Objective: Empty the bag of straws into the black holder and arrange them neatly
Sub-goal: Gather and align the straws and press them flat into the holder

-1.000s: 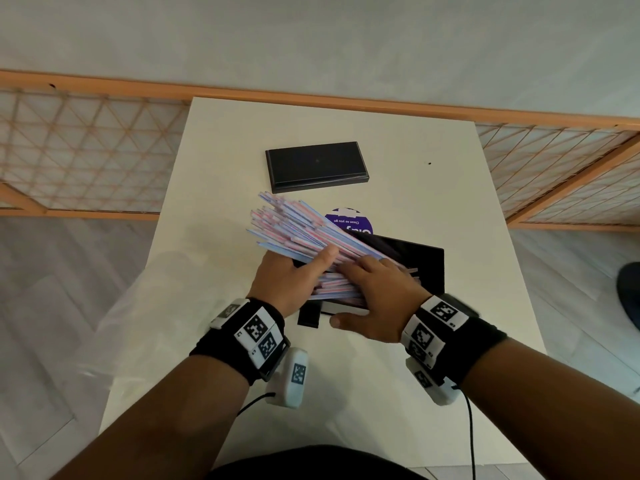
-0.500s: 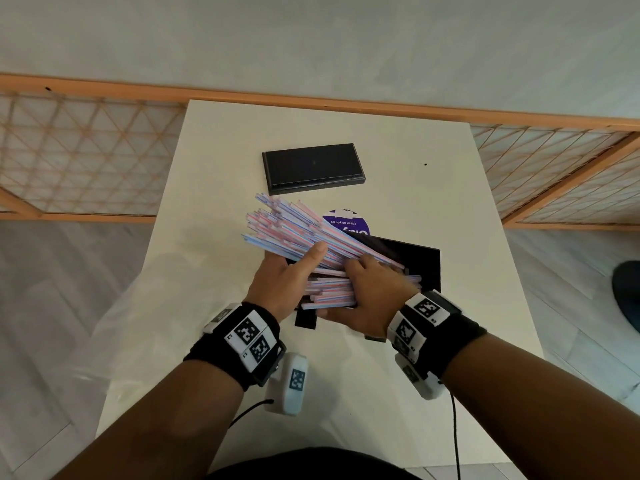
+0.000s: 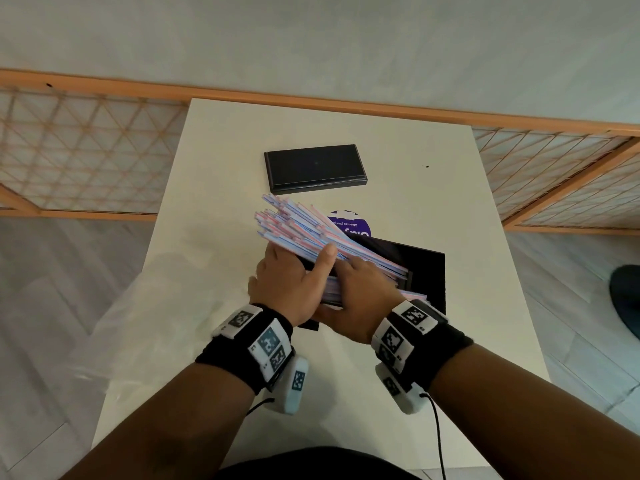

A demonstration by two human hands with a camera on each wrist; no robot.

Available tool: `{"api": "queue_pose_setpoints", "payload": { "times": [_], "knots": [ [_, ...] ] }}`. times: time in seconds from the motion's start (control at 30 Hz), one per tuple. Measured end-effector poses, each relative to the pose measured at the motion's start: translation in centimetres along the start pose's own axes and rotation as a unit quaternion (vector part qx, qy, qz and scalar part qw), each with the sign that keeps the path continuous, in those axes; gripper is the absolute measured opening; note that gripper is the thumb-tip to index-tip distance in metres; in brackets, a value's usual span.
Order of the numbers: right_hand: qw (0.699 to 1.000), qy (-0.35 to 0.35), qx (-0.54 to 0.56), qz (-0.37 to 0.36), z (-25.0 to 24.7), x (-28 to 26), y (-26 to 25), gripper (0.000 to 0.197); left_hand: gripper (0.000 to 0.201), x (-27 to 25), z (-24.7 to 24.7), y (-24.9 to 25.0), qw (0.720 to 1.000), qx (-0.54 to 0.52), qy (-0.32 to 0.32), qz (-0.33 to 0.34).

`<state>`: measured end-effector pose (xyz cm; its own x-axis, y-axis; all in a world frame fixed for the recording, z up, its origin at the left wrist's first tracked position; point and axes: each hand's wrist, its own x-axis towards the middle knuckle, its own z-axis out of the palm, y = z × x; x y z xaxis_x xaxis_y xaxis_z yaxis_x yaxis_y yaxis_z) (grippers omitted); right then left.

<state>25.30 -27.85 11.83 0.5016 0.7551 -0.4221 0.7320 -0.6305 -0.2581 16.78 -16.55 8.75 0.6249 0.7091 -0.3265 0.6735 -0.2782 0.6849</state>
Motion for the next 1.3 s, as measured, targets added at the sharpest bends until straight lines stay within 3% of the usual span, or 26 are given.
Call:
{"api": "queue_pose_setpoints", "payload": {
  "times": [0.17, 0.3, 0.4, 0.47, 0.57, 0.6, 0.67, 0.73, 0.97, 1.07, 1.2, 1.3],
  "knots": [
    [0.991, -0.036, -0.089, 0.089, -0.7, -1.6, 2.0, 0.109, 0.1, 0.3, 0.6, -1.8, 0.998, 0.027, -0.043, 0.033],
    [0.998, -0.038, -0.027, 0.046, -0.2, -2.3, 3.0, 0.086, 0.088, -0.5, -0.5, -0.9, 0.998, 0.04, -0.031, 0.039],
    [0.996, -0.031, -0.056, 0.062, -0.5, -2.8, 4.3, 0.082, 0.059, -1.6, -3.9, 1.1, 0.995, 0.081, 0.02, 0.049],
    [0.994, -0.036, -0.066, 0.075, -0.2, -3.1, 4.9, 0.082, 0.044, -2.6, -5.9, 2.5, 0.995, 0.099, 0.007, 0.028],
    [0.996, -0.024, -0.046, 0.07, 0.5, -2.9, 4.9, 0.081, 0.046, -3.0, -6.3, 3.3, 0.996, -0.049, -0.055, -0.051],
    [0.996, -0.018, -0.04, 0.072, 0.6, -2.8, 4.9, 0.078, 0.041, -3.1, -5.9, 3.6, 0.981, -0.139, -0.087, -0.1],
    [0.996, -0.004, -0.036, 0.077, 0.6, -2.8, 4.8, 0.073, 0.024, -3.4, -5.0, 4.6, 0.926, -0.296, -0.129, -0.195],
    [0.996, 0.002, -0.043, 0.077, 0.6, -2.9, 4.8, 0.07, 0.021, -3.6, -4.2, 5.9, 0.889, -0.374, -0.131, -0.228],
    [0.996, 0.001, -0.057, 0.065, 0.6, -3.0, 4.8, 0.068, 0.038, -2.2, -1.6, 8.6, 0.807, -0.484, -0.133, -0.311],
    [0.997, -0.013, -0.058, 0.05, 0.6, -3.0, 5.0, 0.07, 0.038, -1.0, -0.8, 9.8, 0.786, -0.506, -0.134, -0.329],
    [0.998, -0.029, -0.043, 0.04, 0.0, -3.2, 5.0, 0.075, 0.054, -0.1, 0.2, 10.7, 0.757, -0.531, -0.137, -0.356],
    [0.998, -0.05, -0.037, 0.034, -0.3, -3.4, 5.1, 0.08, 0.051, 0.0, 0.8, 11.2, 0.749, -0.535, -0.146, -0.362]
  ]
}}
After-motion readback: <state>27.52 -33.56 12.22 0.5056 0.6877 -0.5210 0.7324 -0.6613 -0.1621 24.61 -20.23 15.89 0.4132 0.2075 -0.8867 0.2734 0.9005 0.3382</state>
